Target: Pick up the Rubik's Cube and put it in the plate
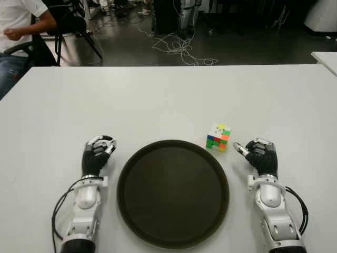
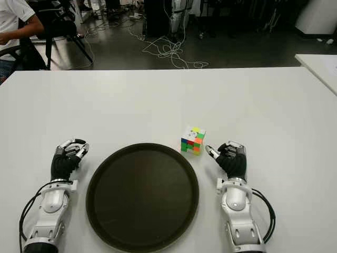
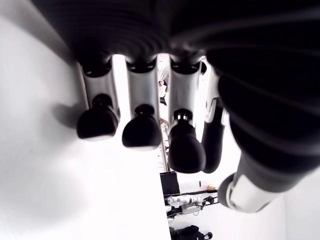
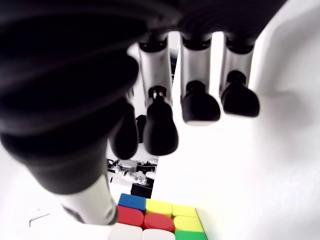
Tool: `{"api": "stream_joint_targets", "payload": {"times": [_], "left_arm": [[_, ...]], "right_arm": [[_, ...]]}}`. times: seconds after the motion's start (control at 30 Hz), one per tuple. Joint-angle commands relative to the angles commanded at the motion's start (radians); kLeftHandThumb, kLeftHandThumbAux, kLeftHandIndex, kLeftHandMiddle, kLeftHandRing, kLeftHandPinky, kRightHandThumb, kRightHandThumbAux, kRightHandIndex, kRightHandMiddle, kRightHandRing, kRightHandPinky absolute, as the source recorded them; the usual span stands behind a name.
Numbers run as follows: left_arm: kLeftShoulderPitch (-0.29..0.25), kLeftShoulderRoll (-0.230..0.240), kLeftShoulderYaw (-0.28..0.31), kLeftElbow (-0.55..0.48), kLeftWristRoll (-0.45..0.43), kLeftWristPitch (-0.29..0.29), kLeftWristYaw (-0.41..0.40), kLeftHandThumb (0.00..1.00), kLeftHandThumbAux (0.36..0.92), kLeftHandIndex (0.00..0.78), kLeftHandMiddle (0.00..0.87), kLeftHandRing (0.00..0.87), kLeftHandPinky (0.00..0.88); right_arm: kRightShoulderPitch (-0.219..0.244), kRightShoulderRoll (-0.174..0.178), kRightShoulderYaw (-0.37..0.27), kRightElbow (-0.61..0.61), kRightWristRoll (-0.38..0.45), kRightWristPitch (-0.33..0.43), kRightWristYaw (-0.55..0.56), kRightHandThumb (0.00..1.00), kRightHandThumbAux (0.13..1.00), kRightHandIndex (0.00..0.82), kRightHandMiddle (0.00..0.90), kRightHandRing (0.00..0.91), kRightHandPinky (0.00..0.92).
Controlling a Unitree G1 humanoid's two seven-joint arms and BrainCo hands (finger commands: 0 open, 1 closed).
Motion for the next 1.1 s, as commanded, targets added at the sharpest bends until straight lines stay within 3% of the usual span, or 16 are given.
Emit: {"api": "stream_joint_targets", "payload": {"times": [0.43,0.83,1.1], "left_arm": [[-0.007,-0.006,0.006,-0.006,-0.001,0.031,0.017,0.707,0.705,0.444,0.809,0.821,0.808],[-0.012,-0.004,0.005,0.008,-0.006,0.012,0.006,0.707,0.704,0.444,0.810,0.826,0.812],[-0.005,-0.009,0.001,-0.012,-0.011,0.018,0.003,0.707,0.705,0.444,0.813,0.827,0.817]], "right_arm": [[-0.006,-0.013,0.008,0.024,-0.015,-0.026,0.005,0.217,0.832,0.683,0.806,0.832,0.830],[-0.008,-0.027,0.019,0.017,-0.053,-0.010,0.003,0.251,0.832,0.720,0.825,0.842,0.842],[-0.008,-0.017,0.003,0.004,-0.047,-0.025,-0.001,0.238,0.826,0.750,0.822,0.845,0.851]]}}
